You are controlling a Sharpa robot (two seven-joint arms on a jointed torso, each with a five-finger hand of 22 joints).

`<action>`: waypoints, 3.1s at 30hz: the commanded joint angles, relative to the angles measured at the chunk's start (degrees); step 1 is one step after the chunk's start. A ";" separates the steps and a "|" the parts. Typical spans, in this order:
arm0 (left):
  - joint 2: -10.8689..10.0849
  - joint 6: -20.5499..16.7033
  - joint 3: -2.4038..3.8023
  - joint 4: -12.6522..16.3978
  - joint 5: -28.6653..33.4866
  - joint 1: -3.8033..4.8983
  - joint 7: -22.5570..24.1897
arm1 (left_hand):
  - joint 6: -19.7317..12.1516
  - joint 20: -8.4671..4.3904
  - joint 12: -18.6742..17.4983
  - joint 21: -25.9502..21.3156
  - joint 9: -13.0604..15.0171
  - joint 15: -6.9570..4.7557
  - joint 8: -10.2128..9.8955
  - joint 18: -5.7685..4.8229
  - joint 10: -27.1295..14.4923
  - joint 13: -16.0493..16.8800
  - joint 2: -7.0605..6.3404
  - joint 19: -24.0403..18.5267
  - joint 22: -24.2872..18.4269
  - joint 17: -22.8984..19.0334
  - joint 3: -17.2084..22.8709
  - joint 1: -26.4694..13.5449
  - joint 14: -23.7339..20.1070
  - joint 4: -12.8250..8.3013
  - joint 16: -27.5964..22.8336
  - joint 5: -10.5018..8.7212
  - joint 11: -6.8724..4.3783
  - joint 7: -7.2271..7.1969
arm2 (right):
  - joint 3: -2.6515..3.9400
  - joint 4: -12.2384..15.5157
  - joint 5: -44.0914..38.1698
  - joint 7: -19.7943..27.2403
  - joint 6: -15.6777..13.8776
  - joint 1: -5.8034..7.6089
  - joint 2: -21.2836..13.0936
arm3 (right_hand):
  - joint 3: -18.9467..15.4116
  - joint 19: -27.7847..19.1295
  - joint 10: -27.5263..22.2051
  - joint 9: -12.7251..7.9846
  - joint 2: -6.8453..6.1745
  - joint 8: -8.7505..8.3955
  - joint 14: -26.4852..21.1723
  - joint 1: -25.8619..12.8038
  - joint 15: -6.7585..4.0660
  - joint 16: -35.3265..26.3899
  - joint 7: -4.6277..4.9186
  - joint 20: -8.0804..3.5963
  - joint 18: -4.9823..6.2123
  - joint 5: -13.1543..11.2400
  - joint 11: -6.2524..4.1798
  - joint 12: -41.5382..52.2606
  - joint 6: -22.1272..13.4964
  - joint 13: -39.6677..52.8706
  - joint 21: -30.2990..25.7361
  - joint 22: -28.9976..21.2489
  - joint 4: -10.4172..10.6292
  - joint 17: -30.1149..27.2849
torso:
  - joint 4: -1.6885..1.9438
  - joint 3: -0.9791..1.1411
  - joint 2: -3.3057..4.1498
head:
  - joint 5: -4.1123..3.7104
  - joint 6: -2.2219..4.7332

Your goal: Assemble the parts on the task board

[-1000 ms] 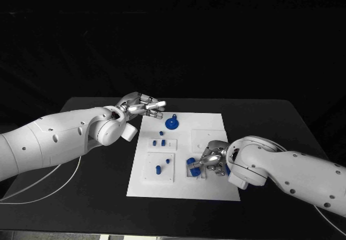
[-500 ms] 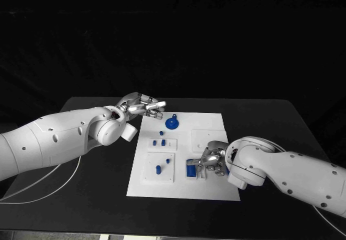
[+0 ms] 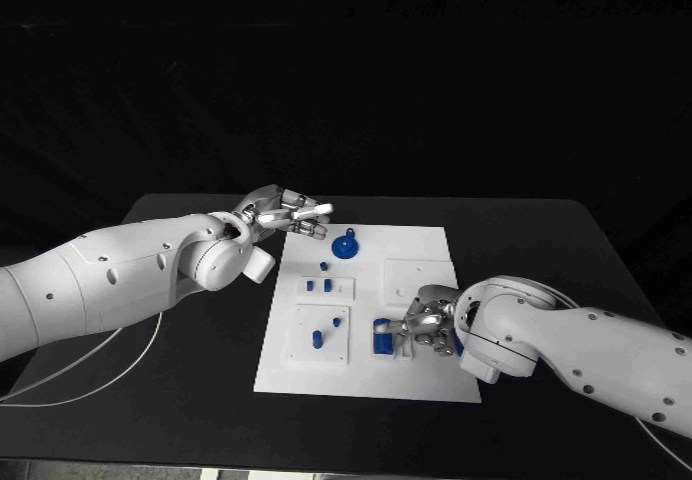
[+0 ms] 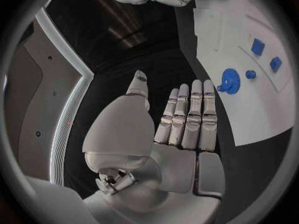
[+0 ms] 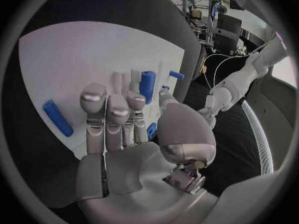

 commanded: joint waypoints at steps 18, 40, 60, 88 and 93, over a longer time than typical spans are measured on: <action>-0.57 -1.32 0.02 -0.05 -0.06 0.03 1.84 | 0.04 0.10 0.08 0.49 0.04 0.03 -0.02 -0.17 0.06 0.06 1.06 -0.17 -0.31 -0.01 -0.09 -0.28 -0.05 -1.24 -0.17 0.47 -0.17 -0.06 | 5.25 1.86 -2.69 2.82 -0.69 -0.15 -9.19 | 0.39 2.99 -0.58 0.99 0.75 0.15 0.12 7.20 -0.13 -0.33 0.59 0.13 -0.23 7.32 0.32 2.07 -1.72 1.24 0.03 5.03 -7.12 -0.74 | -0.42 0.25 0.00 | -1.35 0.58; -0.52 -0.19 -0.05 -0.07 -0.08 0.01 1.31 | -0.04 0.07 0.07 0.72 0.04 0.01 -0.03 -0.13 0.09 0.06 1.56 -0.06 -0.41 -0.01 -0.16 -0.34 0.01 -2.52 -0.17 0.73 -0.17 -0.04 | 6.07 0.84 -6.74 -1.38 10.59 -1.88 -13.02 | 8.45 2.94 -0.14 4.09 -0.87 0.14 0.14 7.01 -0.12 -0.16 0.15 0.08 -0.55 7.04 0.10 6.46 -1.32 4.67 0.21 5.10 -10.84 -0.81 | -0.33 0.02 -0.06 | -2.44 0.23; -0.51 0.11 -0.09 -0.13 -0.09 0.01 1.12 | -0.18 0.11 0.07 0.78 0.04 0.05 -0.03 -0.11 -0.08 0.06 1.36 -0.17 -0.48 -0.01 -0.10 -0.50 -0.09 -2.36 -0.16 0.48 -0.11 0.01 | 5.10 0.09 -15.51 -1.75 10.68 -3.44 -10.41 | 9.21 2.93 -0.04 5.39 -1.86 0.16 0.14 6.51 -0.13 -0.27 -0.06 0.08 -0.65 5.73 0.01 6.15 -0.77 4.77 0.21 5.12 -9.36 -0.93 | -0.24 0.00 -0.04 | -2.19 -0.17; -0.85 0.30 -0.15 0.07 -0.30 0.02 0.42 | -0.24 0.12 0.07 0.85 0.04 0.06 -0.03 -0.11 -0.17 0.06 1.17 -0.22 -0.56 -0.01 -0.01 -0.33 -0.13 -1.95 -0.17 0.36 -0.09 0.03 | 0.95 -0.50 -21.21 -1.93 14.17 -3.66 -7.84 | 22.14 2.63 -1.71 -3.51 -3.26 0.09 -0.09 9.47 0.59 -0.94 2.74 0.81 -0.02 19.57 1.12 4.45 -6.04 4.27 -0.61 5.13 -20.48 -1.00 | -0.28 -0.05 -0.04 | -1.72 -0.59; -0.95 0.28 -0.16 0.13 -0.36 0.02 0.30 | -0.24 0.12 0.07 0.85 0.04 0.06 -0.03 -0.11 -0.17 0.06 1.17 -0.22 -0.56 -0.01 -0.01 -0.33 -0.13 -1.95 -0.17 0.36 -0.09 0.03 | 0.88 -0.59 -18.24 -1.94 12.08 -3.74 -7.97 | 31.14 2.56 -1.99 -4.11 -2.82 0.12 -0.27 7.56 0.46 -1.08 3.15 0.68 0.23 27.16 1.09 4.30 -6.08 4.11 -0.21 5.26 -24.20 -0.92 | -0.24 0.02 -0.03 | -1.60 -0.65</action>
